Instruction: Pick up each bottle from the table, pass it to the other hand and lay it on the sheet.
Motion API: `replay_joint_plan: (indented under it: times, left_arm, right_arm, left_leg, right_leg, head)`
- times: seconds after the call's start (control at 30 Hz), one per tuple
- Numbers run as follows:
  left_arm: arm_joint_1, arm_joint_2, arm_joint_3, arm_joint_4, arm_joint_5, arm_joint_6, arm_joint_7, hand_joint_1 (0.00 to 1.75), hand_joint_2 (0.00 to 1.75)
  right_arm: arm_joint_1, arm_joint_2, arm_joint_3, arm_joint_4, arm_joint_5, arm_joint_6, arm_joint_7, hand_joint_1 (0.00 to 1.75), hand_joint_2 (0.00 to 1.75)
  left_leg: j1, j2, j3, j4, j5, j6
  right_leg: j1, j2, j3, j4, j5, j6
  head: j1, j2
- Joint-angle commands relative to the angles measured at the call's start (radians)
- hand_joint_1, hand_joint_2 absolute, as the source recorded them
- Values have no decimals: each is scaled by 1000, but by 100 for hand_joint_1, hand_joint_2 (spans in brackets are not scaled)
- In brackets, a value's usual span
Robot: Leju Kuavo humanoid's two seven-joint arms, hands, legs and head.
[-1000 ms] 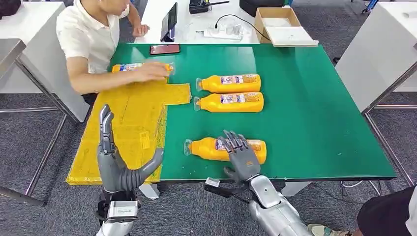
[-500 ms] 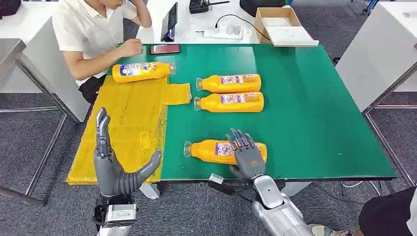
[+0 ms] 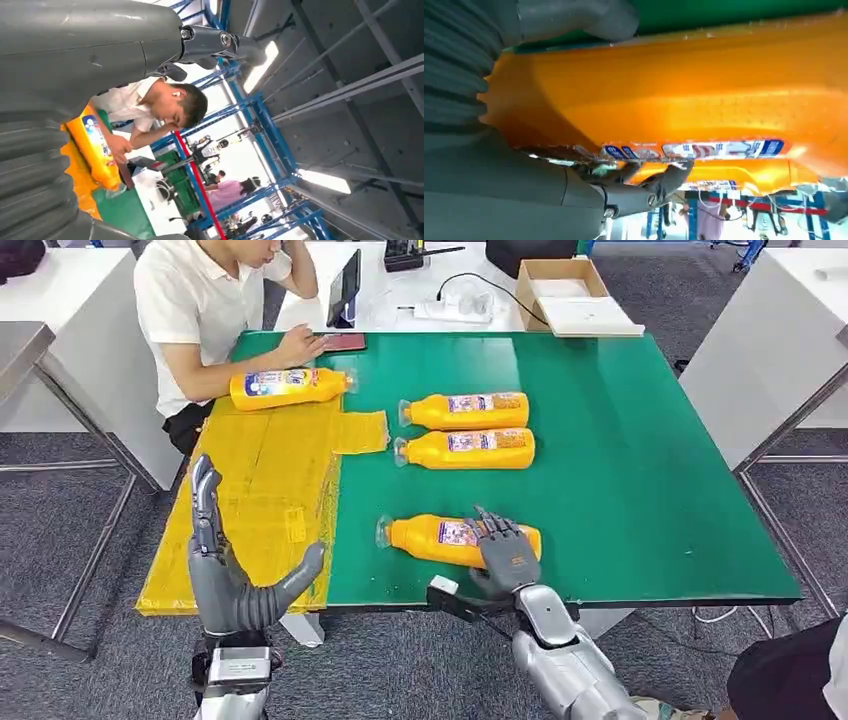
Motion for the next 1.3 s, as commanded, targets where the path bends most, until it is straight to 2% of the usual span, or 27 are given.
replay_joint_plan:
  times: [0.03, 0.23, 0.3, 0.43, 0.47, 0.5, 0.57, 0.6, 0.7, 0.73, 0.87, 0.97, 1.1, 1.13, 1.3]
  left_arm:
    - [-34, 23, -13, 60, 9, -1, 6, 0, 175]
    - [-33, 26, -18, 58, 36, -10, 16, 0, 175]
    - [-36, 29, -18, 58, 54, -23, 23, 0, 175]
    - [-33, 35, -16, 50, 64, -34, 22, 0, 175]
    - [-31, 38, -15, 45, 76, -42, 23, 0, 175]
    - [-29, 40, -13, 44, 116, -62, 21, 0, 175]
    - [-19, 21, 20, 52, 241, -116, 41, 0, 175]
    - [-11, -6, 53, 67, 365, -166, 99, 0, 175]
    - [-33, -39, 99, 192, 575, -251, 227, 0, 175]
    - [-42, -41, 103, 231, 598, -253, 214, 0, 175]
    - [-52, -42, 106, 290, 651, -253, 215, 0, 175]
    - [-43, -34, 95, 304, 680, -264, 220, 0, 175]
    - [-24, -9, 51, 302, 732, -364, 235, 0, 175]
    - [-15, 10, 16, 291, 749, -450, 230, 0, 175]
    - [-7, 14, -23, 259, 724, -503, 188, 0, 175]
  right_arm:
    - [3, -15, -41, 164, -10, 43, 13, 175, 175]
    - [2, -14, -49, 182, -13, 58, 34, 175, 175]
    - [-1, -12, -48, 188, -11, 62, 37, 175, 175]
    - [0, -3, -65, 169, -37, 20, -27, 175, 175]
    - [7, 9, -93, 145, -103, 23, -129, 175, 175]
    - [21, 26, -153, 112, -237, 68, -277, 175, 175]
    - [61, 41, -180, 29, -362, 67, -424, 175, 175]
    - [91, 60, -197, -40, -427, 57, -479, 175, 175]
    - [181, 84, -184, -262, -554, 11, -518, 175, 175]
    - [192, 81, -164, -305, -562, 3, -504, 175, 175]
    - [192, 81, -133, -368, -611, -32, -515, 175, 175]
    - [195, 73, -108, -401, -654, -54, -534, 175, 175]
    - [206, 66, -93, -445, -695, -78, -561, 175, 175]
    - [210, 66, -80, -466, -726, -59, -589, 175, 175]
    - [203, 82, -38, -477, -736, -24, -600, 175, 175]
  left_leg:
    - [1, -6, 2, -2, 2, -1]
    - [1, -5, 5, -3, 1, 0]
    - [1, -5, 6, -3, 1, 0]
    - [1, -6, 9, -1, 0, 2]
    - [1, -5, 10, -1, -2, 1]
    - [1, -4, 11, -1, -2, 2]
    - [1, -4, 11, -2, -2, 2]
    - [1, -4, 10, -3, -2, 2]
    - [1, 1, 12, -3, -3, 2]
    - [1, 2, 12, -2, -4, 2]
    - [1, -1, 7, -2, -3, 1]
    - [2, 1, 2, -1, -3, 1]
    - [2, 1, -1, -1, -3, 2]
    - [2, 2, 0, -2, -4, 1]
    - [1, 1, -6, -1, -3, 1]
  right_leg:
    - [1, -7, 4, -3, 0, -1]
    - [1, -6, 9, -4, 1, 2]
    - [1, -5, 18, -4, 1, 3]
    - [1, -6, 15, -5, -1, 3]
    - [1, -5, 14, -5, -3, 2]
    - [1, -4, 15, -5, -3, 3]
    - [1, -4, 16, -6, -3, 3]
    - [1, -4, 16, -7, -2, 2]
    - [1, -1, 25, -7, 1, 2]
    - [1, 0, 25, -6, 1, 3]
    - [1, -3, 20, -5, 0, 2]
    - [1, -1, 16, -4, 0, 3]
    - [1, 0, 13, -3, 0, 4]
    - [1, 0, 14, -4, -1, 3]
    - [1, 1, 9, -3, 0, 3]
  head:
    - [0, 0]
    - [0, 0]
    - [0, 0]
    - [0, 0]
    - [0, 0]
    - [0, 0]
    - [1, 0]
    - [0, 0]
    - [1, 0]
    - [0, 0]
    - [0, 0]
    - [0, 0]
    - [0, 0]
    - [0, 0]
    - [0, 0]
